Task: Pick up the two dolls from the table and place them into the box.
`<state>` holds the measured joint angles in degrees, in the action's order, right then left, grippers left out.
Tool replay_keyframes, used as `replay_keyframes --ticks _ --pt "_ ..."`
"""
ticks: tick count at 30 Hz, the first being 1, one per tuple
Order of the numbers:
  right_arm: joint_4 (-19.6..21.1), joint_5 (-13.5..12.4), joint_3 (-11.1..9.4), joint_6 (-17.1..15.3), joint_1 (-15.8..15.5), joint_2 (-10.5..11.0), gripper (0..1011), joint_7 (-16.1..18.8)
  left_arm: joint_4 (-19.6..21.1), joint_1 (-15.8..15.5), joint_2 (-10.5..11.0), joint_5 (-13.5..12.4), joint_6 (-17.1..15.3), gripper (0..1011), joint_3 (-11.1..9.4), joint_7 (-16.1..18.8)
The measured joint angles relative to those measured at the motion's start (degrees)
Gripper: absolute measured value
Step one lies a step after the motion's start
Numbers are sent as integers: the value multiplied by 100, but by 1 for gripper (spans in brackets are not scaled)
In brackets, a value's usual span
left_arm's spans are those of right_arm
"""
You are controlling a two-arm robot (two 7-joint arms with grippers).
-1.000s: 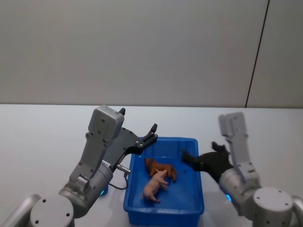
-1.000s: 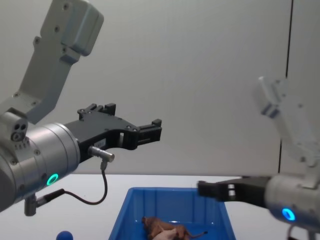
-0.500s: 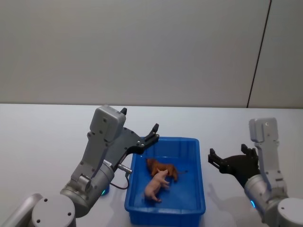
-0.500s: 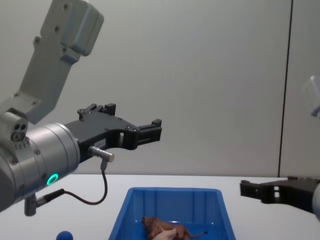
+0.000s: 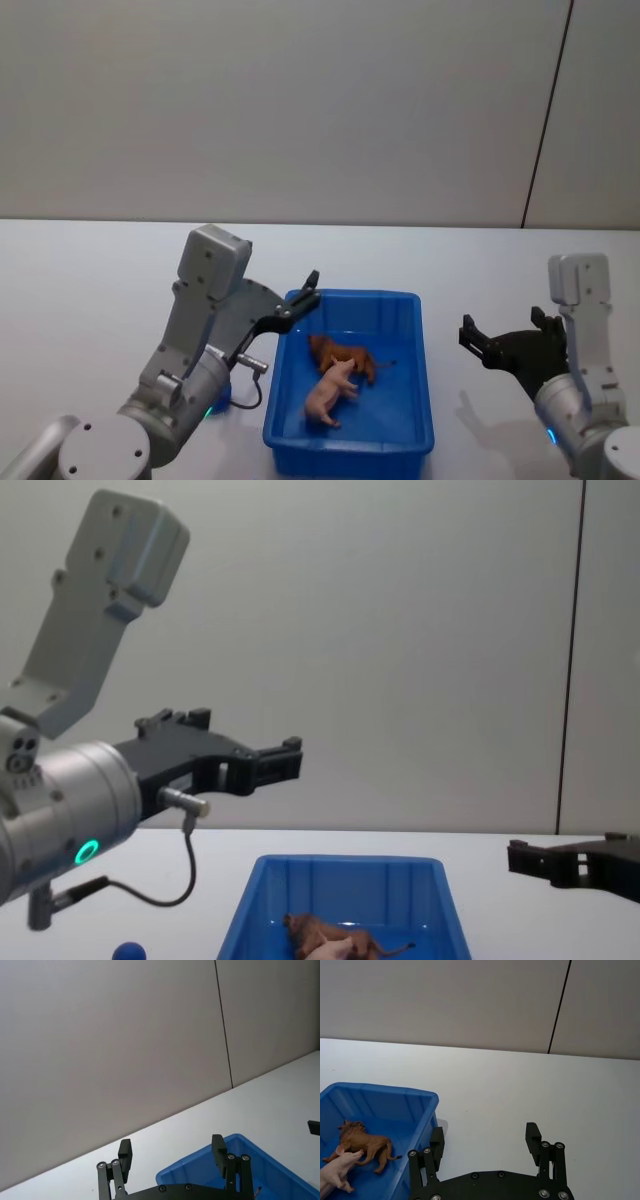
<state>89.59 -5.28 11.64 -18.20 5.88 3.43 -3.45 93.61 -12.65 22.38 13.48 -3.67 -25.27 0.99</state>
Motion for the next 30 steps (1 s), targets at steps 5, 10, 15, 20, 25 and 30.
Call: replay_keyframes --ticks 5,10,15,20,25,30 --pt "23 -6 -11 5 -20 13 1001 -22 -20 60 33 149 -124 1001 43 104" --pt "40 -9 -21 8 -36 24 1001 -40 -99 124 69 347 -270 1001 99 221" --pt "51 -11 -26 11 -47 31 1001 -50 -204 164 94 502 -373 1001 151 308" --pt "58 -14 -29 14 -54 35 1001 -56 -362 186 109 666 -499 1001 208 388" --pt "64 -17 -33 14 -57 38 1001 -60 -540 184 110 805 -648 1001 265 440" --pt "66 -17 -36 15 -60 40 1001 -64 -703 159 103 900 -789 1001 316 462"
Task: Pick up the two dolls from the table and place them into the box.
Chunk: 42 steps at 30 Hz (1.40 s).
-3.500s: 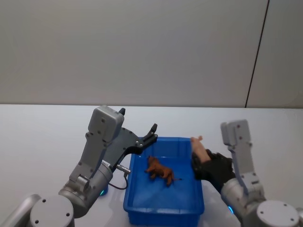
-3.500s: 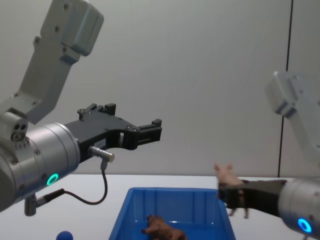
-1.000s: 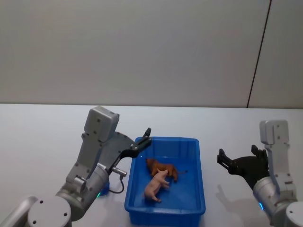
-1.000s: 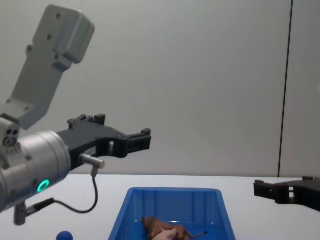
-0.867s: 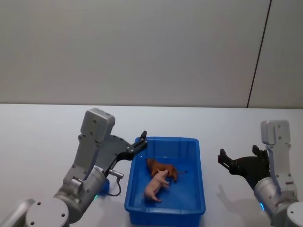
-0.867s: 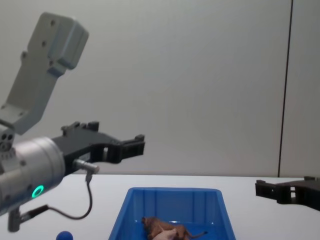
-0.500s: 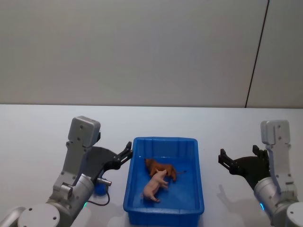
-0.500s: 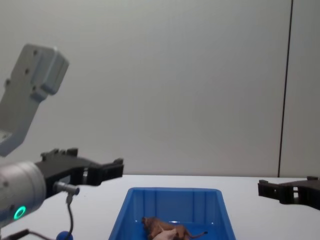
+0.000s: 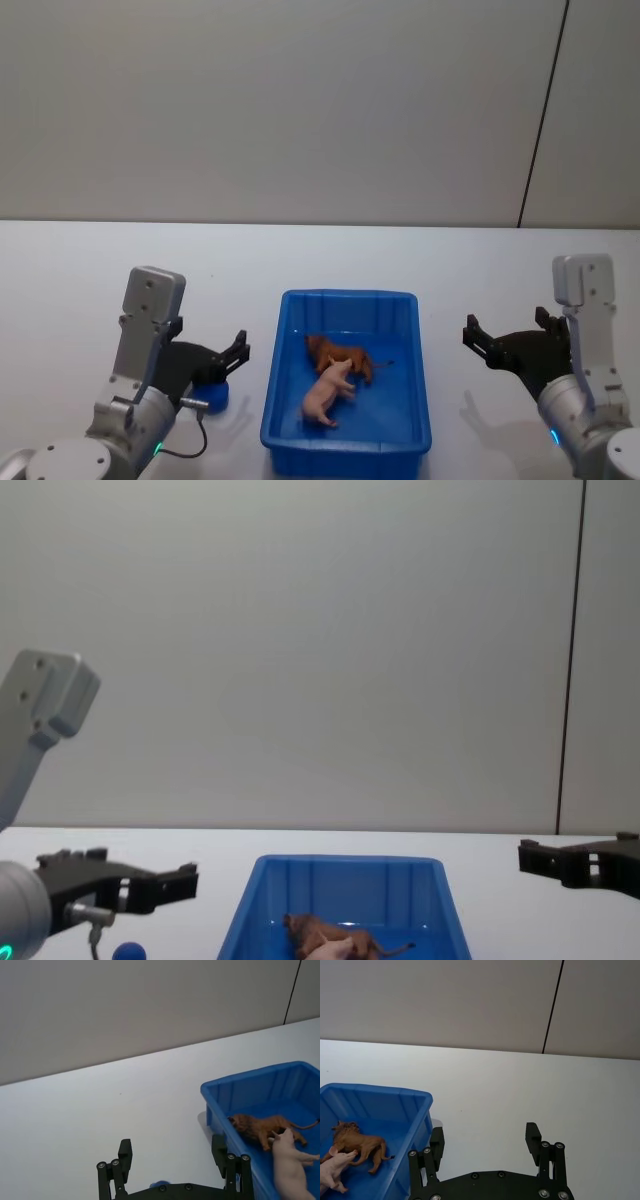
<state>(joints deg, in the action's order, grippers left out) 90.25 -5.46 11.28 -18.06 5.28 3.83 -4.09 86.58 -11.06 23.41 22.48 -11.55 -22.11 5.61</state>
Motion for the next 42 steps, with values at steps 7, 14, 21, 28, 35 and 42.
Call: replay_keyframes --ticks 7,14,21,28,35,42 --pt "5 0 0 0 -3 3 1001 -5 -280 -66 -26 145 -222 1001 71 6" --pt "6 0 0 -1 -5 4 1001 -5 -556 -163 -69 213 -355 1001 119 -85" --pt "6 0 0 -1 -5 4 1001 -5 -799 -261 -114 249 -428 1001 153 -249" --pt "6 0 0 -1 -5 4 1001 -4 -1049 -370 -162 311 -498 961 184 -497" --pt "6 0 0 -1 -5 4 1001 -4 -1209 -432 -191 369 -595 781 207 -671" --pt "6 1 0 -1 -5 4 1001 -4 -1294 -458 -209 419 -650 566 226 -751"
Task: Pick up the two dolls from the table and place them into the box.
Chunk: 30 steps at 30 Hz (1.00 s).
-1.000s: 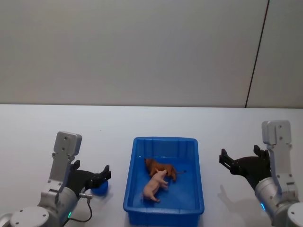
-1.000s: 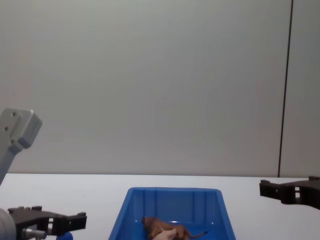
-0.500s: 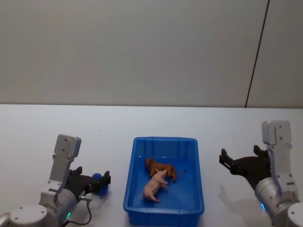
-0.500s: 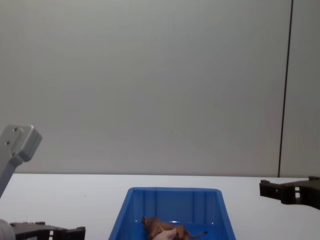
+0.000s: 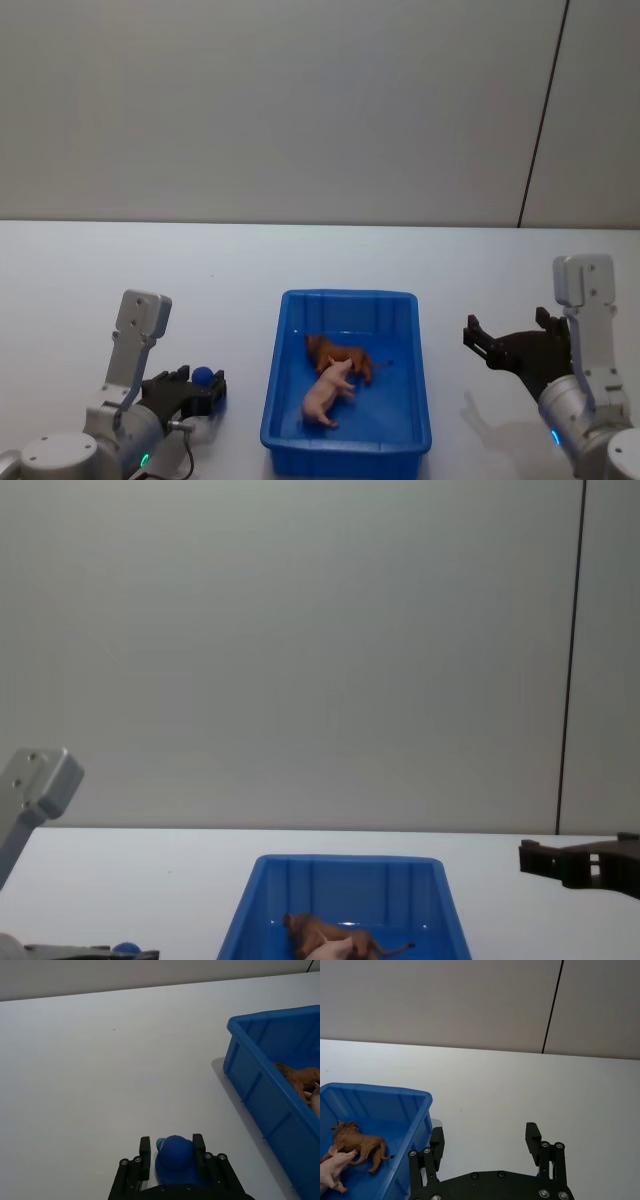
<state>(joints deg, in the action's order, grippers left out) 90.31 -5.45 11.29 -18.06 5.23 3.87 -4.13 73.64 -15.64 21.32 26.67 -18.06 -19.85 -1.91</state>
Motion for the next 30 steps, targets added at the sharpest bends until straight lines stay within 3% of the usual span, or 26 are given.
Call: replay_keyframes --ticks 7,20,30 --pt "0 0 0 0 0 0 1001 0 8 2 -3 6 -9 346 11 -24" --pt "0 0 0 0 0 0 1001 0 353 49 30 -134 114 260 27 -127" --pt "0 0 0 0 0 0 1001 0 842 60 111 -322 279 206 50 -517"
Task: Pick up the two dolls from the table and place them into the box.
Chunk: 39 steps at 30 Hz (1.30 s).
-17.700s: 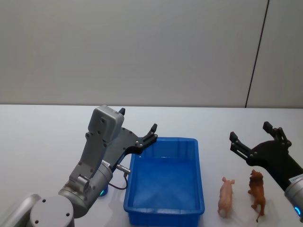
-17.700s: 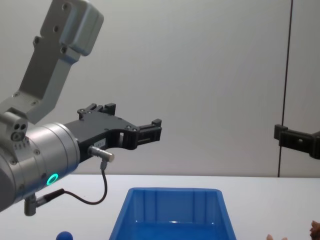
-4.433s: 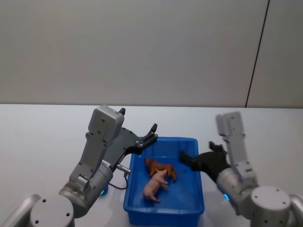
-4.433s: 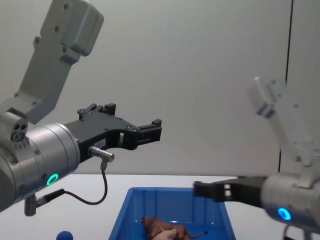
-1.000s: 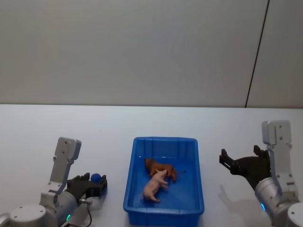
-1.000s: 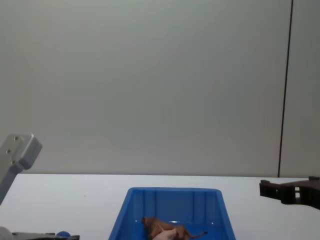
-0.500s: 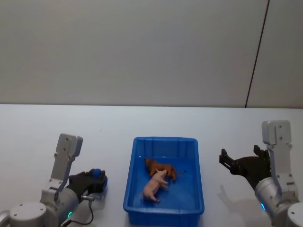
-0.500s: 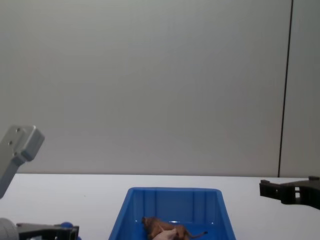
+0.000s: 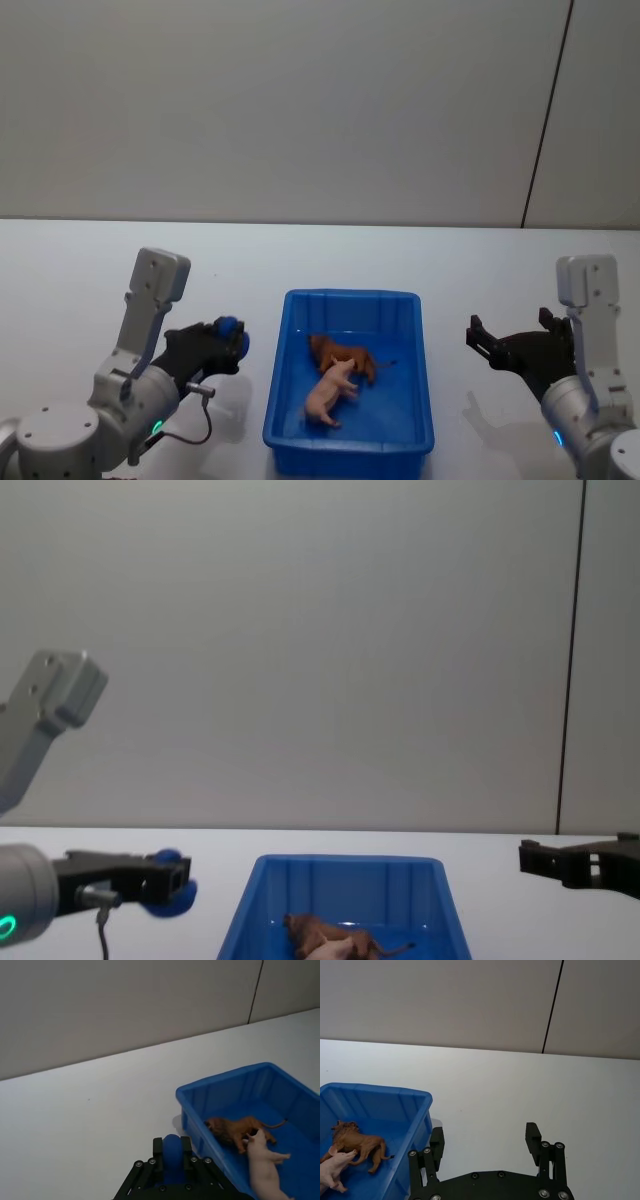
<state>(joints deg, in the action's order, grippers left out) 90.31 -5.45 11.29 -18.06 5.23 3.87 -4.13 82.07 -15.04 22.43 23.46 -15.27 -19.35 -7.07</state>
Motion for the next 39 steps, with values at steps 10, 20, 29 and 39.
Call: replay_keyframes --ticks 10,20,29,39 --pt "0 0 0 0 0 0 1001 0 200 -68 15 -26 219 148 3 -658" --pt "-1 0 0 0 0 0 1001 0 139 -200 -48 89 455 98 -39 -1478" --pt "0 0 0 0 0 0 1001 0 -109 -375 -163 207 650 98 -113 -2270" --pt "-1 0 0 0 0 0 1001 0 -296 -494 -252 278 777 98 -170 -2747"
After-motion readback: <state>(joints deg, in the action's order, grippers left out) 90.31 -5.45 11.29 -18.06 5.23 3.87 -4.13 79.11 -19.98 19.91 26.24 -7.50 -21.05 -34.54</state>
